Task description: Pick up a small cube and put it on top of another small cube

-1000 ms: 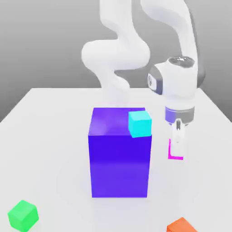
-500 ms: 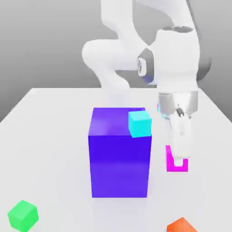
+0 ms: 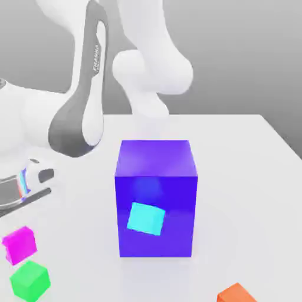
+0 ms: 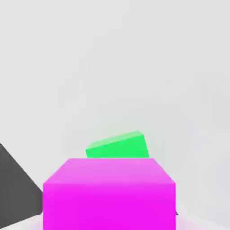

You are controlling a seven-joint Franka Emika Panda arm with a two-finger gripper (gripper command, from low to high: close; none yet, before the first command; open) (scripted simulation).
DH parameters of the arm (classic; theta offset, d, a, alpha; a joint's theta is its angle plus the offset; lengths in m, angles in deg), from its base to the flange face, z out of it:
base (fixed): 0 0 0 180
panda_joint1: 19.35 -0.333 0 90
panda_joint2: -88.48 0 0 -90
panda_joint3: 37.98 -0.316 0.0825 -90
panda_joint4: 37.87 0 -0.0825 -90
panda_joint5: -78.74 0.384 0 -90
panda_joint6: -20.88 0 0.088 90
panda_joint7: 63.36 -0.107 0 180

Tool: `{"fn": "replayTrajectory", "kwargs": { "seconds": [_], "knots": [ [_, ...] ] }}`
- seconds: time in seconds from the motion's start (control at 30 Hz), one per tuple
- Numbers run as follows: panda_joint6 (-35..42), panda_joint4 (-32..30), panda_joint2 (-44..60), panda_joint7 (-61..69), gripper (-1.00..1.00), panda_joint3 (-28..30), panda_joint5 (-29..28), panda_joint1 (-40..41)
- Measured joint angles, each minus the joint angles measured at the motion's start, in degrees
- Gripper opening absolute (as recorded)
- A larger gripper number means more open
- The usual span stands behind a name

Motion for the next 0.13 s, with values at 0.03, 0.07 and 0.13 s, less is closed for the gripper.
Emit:
{"fn": "replayTrajectory", "kwargs": {
  "seconds": [0.03,0.07,0.13],
  "knots": [
    [-0.91,0.04,1.02,-0.21,1.0,0.18,-0.27,-0.12],
    [-0.91,0.04,1.02,-0.21,1.0,0.18,-0.27,-0.12],
    [-0.91,0.04,1.02,-0.21,1.0,0.18,-0.27,-0.12]
  ]
}}
